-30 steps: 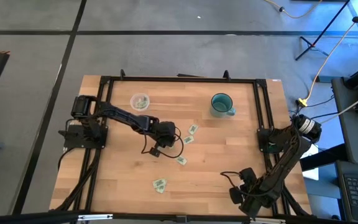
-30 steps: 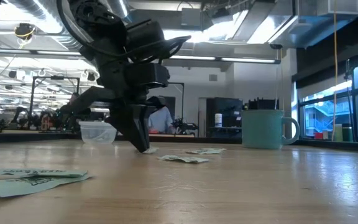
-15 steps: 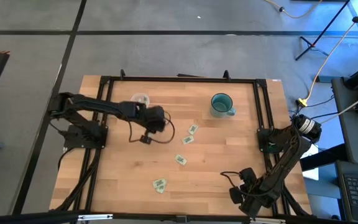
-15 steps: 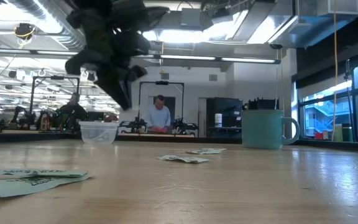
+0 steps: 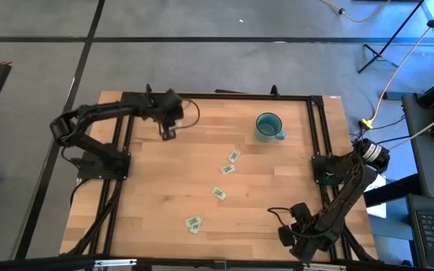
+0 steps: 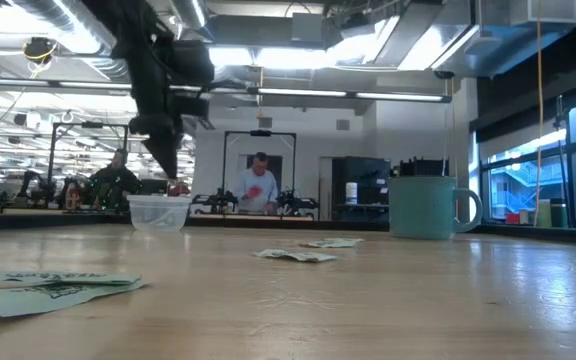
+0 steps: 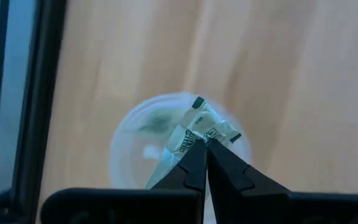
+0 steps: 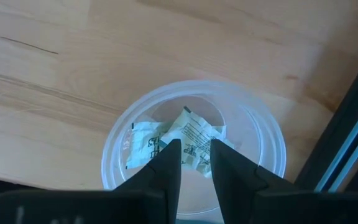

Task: Pick and place Stevia / Truvia into bins
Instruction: Put the stevia packet into the top transparent container, then put the stevia packet into the bottom transparent container

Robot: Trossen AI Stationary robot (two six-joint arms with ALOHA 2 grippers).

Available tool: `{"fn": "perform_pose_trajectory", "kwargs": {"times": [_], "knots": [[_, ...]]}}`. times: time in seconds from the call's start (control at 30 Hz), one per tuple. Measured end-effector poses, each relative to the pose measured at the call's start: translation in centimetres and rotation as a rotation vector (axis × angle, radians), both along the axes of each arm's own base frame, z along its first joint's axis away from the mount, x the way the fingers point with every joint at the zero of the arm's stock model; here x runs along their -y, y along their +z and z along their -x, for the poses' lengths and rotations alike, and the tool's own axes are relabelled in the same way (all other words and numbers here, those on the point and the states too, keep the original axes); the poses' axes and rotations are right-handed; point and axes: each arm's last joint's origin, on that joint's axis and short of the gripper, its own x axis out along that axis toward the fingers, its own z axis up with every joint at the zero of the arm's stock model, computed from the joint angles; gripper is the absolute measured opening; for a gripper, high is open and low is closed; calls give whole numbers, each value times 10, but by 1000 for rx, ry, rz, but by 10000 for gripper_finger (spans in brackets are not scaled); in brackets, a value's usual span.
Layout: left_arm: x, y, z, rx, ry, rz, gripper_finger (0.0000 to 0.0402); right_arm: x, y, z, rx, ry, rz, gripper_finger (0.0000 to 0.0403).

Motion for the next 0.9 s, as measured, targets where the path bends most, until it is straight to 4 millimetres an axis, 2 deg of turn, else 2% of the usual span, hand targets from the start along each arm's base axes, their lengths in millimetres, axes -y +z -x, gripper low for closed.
{"fn": "perform_pose_trajectory", "kwargs": {"times": [0.13,0.3,0.6,0.9], "knots": [[-21,-5,13,18,82,59,4,0,0,0,0,0,0,90],[-34,-14,19,27,121,125,5,0,0,0,0,0,0,90],[-36,-30,13,-28,86,154,15,1,0,0,-5,0,8,90],[-36,-27,14,-23,92,136,60,-1,2,0,-21,0,-16,90]]}}
